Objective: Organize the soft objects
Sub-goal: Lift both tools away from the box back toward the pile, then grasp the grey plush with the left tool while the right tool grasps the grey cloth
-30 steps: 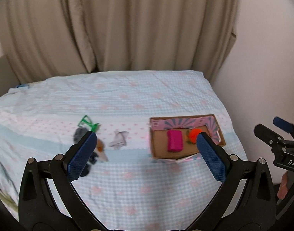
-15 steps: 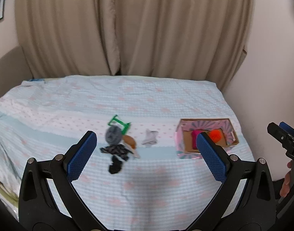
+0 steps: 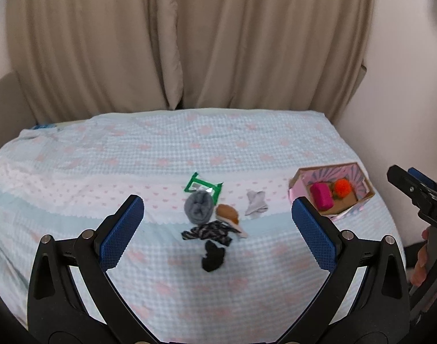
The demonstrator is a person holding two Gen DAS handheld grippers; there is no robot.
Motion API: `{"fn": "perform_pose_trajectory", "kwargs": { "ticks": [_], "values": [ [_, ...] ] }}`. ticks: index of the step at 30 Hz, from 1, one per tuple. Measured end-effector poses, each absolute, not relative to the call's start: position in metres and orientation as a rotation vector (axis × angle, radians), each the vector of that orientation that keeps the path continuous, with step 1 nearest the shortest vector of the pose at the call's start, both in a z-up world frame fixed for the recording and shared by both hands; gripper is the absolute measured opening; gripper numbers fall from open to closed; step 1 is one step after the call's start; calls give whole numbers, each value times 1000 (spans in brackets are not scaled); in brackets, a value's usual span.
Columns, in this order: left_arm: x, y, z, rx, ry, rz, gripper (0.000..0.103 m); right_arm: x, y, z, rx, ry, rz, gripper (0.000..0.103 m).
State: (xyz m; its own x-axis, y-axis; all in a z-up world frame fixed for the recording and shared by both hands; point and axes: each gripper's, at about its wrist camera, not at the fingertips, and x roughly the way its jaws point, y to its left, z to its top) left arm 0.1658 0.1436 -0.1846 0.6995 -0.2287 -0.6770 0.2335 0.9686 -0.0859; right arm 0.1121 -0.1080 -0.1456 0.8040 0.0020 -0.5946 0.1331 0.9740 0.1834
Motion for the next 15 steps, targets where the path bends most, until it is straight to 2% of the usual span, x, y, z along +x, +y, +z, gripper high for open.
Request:
{"fn": "perform_pose_trajectory", "kwargs": {
  "ticks": [7,15],
  "values": [
    [227,162,-241,33,781,-311,103,163,-68,-200,256,657,-124,103],
    [312,151,-347,38,879,-338,103,239,-52,-295,233,740,-175,103]
  ]
}}
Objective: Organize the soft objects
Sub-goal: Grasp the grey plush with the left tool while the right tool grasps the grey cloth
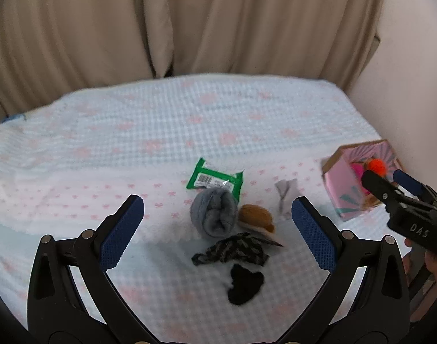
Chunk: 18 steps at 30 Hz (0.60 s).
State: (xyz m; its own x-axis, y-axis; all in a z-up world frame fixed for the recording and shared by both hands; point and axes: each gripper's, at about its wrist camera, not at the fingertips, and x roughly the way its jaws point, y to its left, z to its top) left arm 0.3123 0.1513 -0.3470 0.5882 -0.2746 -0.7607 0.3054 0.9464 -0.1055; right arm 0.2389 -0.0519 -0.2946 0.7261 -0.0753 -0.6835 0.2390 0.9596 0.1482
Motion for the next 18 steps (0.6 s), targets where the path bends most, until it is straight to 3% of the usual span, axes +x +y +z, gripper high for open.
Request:
{"fn": "perform_pose_trajectory", "kwargs": {
  "ticks": [10,14,18],
  "values": [
    [363,121,-483,90,1017,-372,99,309,-61,-427,228,868,-234,103],
    [372,120,-515,86,1027,-338,95,326,-65,-469,229,917,-232,93],
    [380,115,-533,115,1014,-322,90,338,-68,-495,238,935,-231,89]
  ]
}}
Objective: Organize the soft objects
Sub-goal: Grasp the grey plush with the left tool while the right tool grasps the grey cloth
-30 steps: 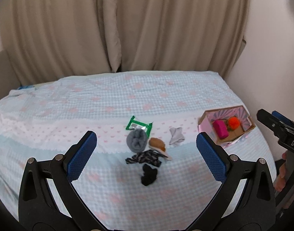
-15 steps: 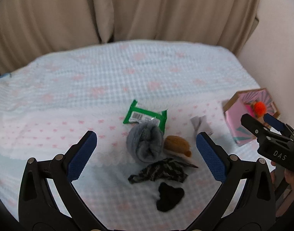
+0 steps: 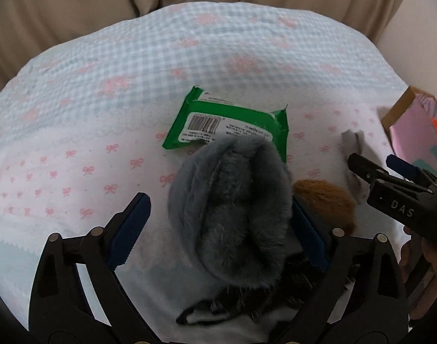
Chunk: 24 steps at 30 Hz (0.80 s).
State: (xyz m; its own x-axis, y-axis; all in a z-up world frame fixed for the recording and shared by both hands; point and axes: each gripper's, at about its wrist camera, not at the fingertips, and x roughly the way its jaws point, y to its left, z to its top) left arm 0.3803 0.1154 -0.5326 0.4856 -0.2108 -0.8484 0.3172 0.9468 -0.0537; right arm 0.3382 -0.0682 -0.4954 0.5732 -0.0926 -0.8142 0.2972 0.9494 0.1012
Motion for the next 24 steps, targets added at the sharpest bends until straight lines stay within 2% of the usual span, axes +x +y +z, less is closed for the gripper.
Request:
{"fn": "perform_pose_trajectory", "kwargs": {
  "ticks": [1,3,5,7,9,11,14,24],
  "values": [
    [382,114,-536,117,1018,-325,88,341,-69,-501,236,938,-229,85],
    [385,110,-542,125,1029,-328,77,344,-69,-509,223,949,-233,78],
    [386,107,-545,145,1029,-318,75,345,-71,-516,228,964,-231,65],
    [386,107,-546,157,1028,-310,69,348,-69,-520,214,963,-240,61],
    [387,110,-545,138,1034,-307,62,346,-67,-518,184,956,-238,50],
    [388,113,-542,117,1040,-302,56,346,-65,-517,166,954,-239,31],
    [385,113,-538,113,1042,-294,52,345,-65,-515,171,960,-236,18],
    [370,119,-498,79,1009,-279,51,331,-69,-475,214,908,-216,17]
  ]
}}
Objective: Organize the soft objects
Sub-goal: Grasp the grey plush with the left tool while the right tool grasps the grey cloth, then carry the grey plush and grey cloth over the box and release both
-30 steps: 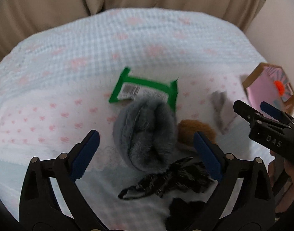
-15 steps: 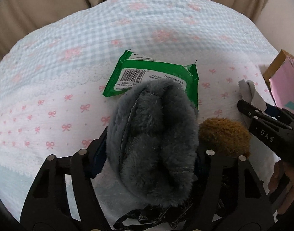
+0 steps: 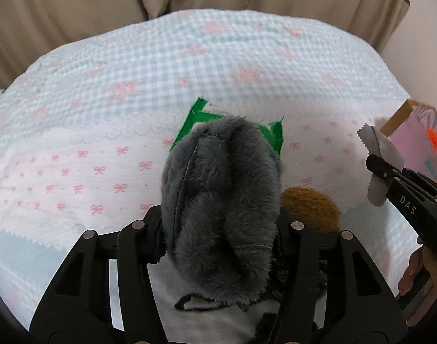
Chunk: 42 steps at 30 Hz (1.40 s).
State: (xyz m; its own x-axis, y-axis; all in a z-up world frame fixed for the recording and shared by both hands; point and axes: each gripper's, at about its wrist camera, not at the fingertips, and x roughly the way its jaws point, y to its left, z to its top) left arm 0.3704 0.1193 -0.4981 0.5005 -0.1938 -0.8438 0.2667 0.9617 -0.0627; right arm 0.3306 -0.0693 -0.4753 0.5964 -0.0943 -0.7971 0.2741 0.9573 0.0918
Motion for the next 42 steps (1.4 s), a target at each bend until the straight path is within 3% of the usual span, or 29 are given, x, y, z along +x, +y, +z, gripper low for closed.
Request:
{"fn": "perform_pose_trajectory", "kwargs": {
  "ticks": [16,27,33,42],
  "values": [
    [304,119,-334,-22,897,-229,51,256,-78,-318,235,780,-161,17],
    [238,37,-231,-37,852,-240,51,195,-137,-215,250,731,-125,17],
    [216,-37,-210,-60,838,-242,51,171,-205,-192,251,753,-92,17],
    [218,-158,-231,-77,884,-265,51,167,-323,-211,251,801,-88,17]
  ]
}}
